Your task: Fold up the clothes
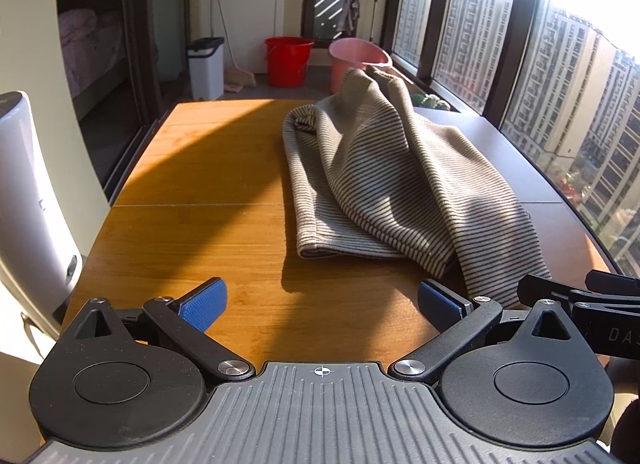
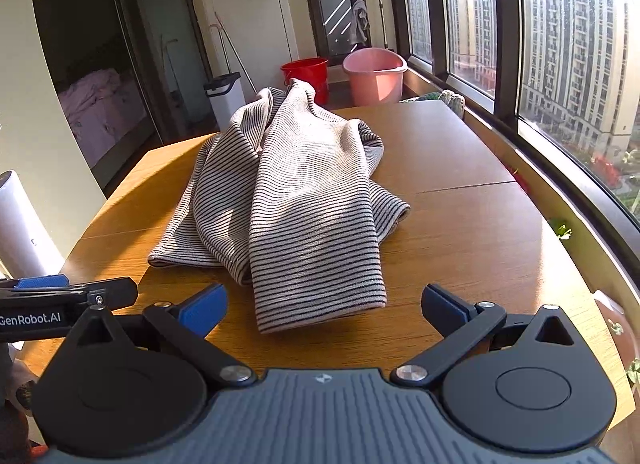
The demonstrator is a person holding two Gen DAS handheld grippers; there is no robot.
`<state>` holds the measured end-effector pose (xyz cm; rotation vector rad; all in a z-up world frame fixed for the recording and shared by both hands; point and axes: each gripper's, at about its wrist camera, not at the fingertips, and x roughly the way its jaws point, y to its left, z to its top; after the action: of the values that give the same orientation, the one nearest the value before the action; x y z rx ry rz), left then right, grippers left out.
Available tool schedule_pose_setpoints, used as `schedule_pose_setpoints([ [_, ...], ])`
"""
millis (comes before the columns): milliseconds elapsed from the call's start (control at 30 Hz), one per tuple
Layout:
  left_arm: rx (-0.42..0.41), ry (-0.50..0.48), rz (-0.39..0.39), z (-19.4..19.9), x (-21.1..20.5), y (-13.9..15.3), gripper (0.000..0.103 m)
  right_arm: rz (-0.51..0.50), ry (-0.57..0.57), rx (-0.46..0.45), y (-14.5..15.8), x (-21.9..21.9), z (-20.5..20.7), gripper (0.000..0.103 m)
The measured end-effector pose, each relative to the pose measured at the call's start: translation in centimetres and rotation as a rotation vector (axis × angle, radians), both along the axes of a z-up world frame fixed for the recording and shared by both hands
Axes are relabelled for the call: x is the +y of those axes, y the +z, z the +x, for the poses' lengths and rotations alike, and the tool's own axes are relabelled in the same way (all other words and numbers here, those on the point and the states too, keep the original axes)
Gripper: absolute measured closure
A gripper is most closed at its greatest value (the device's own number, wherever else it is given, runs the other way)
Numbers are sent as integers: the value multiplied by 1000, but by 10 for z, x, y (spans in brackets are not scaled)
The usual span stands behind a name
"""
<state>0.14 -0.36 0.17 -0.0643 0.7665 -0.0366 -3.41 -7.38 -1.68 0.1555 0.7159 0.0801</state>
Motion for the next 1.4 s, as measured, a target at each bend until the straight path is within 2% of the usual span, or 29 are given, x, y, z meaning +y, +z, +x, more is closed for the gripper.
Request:
schedule_pose_setpoints([
  [1400, 45, -1, -24, -9, 5, -4, 0, -20, 5, 32, -7, 7, 2, 0],
])
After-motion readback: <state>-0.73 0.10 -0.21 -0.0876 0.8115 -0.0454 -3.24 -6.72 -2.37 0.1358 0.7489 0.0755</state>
